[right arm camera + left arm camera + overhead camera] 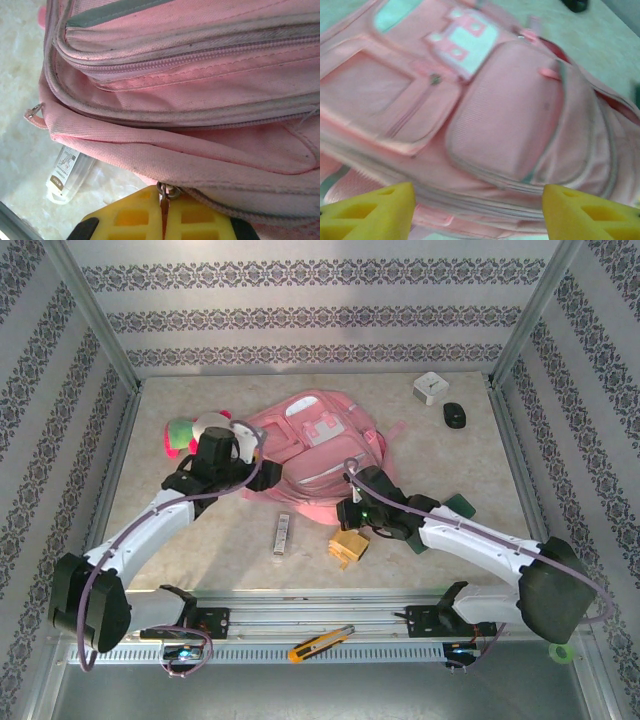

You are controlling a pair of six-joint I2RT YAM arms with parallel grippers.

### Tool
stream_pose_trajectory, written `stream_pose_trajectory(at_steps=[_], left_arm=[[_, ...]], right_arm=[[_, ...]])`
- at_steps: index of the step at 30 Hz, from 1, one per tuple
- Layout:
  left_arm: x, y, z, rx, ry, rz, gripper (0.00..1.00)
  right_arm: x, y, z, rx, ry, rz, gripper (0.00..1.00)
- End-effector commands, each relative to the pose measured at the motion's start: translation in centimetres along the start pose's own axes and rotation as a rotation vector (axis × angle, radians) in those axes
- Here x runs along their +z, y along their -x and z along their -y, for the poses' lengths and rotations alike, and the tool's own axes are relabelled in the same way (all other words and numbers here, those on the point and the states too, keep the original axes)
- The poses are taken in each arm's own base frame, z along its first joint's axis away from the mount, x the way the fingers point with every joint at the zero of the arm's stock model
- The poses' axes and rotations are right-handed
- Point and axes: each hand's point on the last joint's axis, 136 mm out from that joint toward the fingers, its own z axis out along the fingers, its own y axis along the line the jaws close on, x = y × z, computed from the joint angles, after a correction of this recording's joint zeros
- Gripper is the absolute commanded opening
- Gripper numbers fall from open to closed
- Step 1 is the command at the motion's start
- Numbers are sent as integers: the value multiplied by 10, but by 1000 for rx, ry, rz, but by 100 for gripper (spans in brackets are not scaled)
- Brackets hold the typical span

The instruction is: Pack the student bag

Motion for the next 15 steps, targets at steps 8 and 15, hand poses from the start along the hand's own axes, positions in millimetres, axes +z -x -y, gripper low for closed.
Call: stream_pose_trajectory(at_steps=[8, 15], left_arm=[[79, -38, -46, -396, 60, -78, 54], [115, 6, -59, -350, 51, 18, 58]], right_arm=[[10, 14, -38, 22, 141, 17, 0], [28, 18, -53, 26, 180, -2, 0]])
